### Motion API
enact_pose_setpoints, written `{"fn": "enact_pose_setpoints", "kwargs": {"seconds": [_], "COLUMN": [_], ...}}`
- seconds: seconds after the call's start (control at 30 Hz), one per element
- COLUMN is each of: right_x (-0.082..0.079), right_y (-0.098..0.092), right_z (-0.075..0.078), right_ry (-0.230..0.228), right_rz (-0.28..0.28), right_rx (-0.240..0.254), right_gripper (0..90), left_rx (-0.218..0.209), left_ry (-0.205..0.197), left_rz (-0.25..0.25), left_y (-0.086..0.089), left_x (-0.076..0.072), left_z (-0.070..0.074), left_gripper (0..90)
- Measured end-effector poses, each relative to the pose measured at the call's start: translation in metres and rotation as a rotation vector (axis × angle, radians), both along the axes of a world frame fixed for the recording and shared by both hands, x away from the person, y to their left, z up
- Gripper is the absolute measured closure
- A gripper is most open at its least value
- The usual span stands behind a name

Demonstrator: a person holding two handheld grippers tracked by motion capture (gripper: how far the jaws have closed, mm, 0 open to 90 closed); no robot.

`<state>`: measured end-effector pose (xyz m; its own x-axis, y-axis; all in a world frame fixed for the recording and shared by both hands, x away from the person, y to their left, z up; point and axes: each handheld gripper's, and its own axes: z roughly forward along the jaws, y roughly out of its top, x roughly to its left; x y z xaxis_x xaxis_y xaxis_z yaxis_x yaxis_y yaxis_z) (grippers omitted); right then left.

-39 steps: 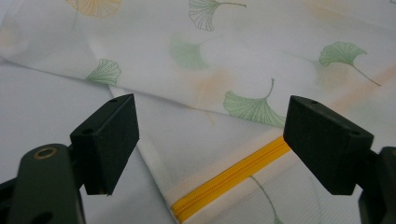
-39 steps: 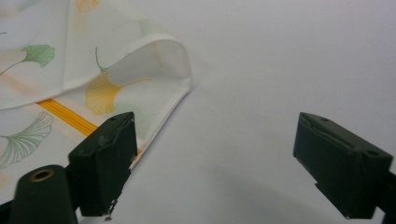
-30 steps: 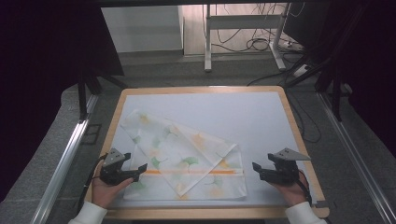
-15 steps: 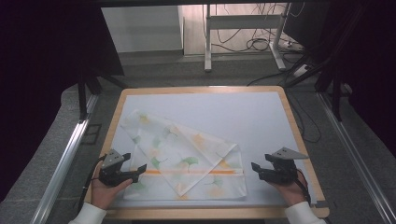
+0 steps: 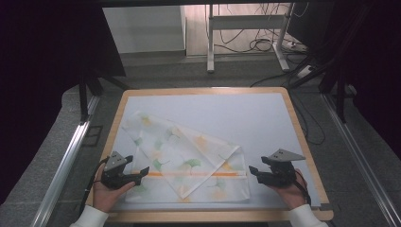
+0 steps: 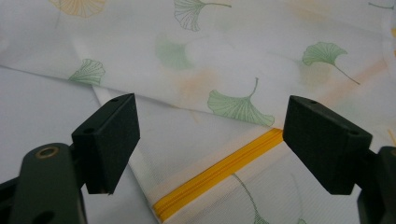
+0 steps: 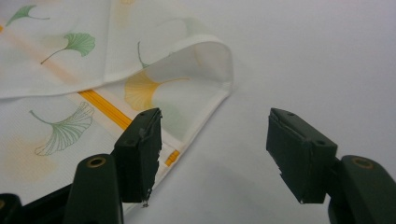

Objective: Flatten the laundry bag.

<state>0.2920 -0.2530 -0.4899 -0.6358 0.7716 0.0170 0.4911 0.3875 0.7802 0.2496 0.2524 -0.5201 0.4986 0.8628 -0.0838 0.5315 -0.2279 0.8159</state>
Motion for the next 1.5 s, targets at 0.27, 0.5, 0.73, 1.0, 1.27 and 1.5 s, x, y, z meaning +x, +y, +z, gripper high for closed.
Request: {"fn": "enact_pose_setpoints", "kwargs": {"seconds": [0.27,0.5,0.73,1.0,1.27,1.5], "right_x": [0.000,0.002,0.002,0.007,0.012,0.017], "right_y": [0.011,0.020,0.027,0.045,0.072,0.096], "right_z": [0.007,0.009,0.015,0.026,0.037,0.040], "right_ry": [-0.010,-0.001,-0.002,0.002,0.013,0.033], "right_rz": [0.044,0.078,0.100,0.112,0.155,0.194], "right_rx": [0.009,0.008,0.026,0.011,0.014,0.016], "right_gripper": [38.6,39.2,39.6,41.5,44.7,46.7], "left_rx": [-0.001,-0.001,-0.022,-0.002,-0.001,0.003], "left_ry": [0.010,0.014,0.015,0.013,0.004,0.008], "left_rz": [-0.003,-0.002,-0.002,-0.013,-0.012,-0.014], "left_y": [-0.002,-0.002,-0.002,-0.004,-0.005,-0.007], "left_x": [0.001,0.001,0.001,0.001,0.000,0.001], "left_z": [-0.001,-0.001,0.001,0.000,0.003,0.002], "left_gripper": [18.5,18.6,19.0,19.0,19.5,19.4]}}
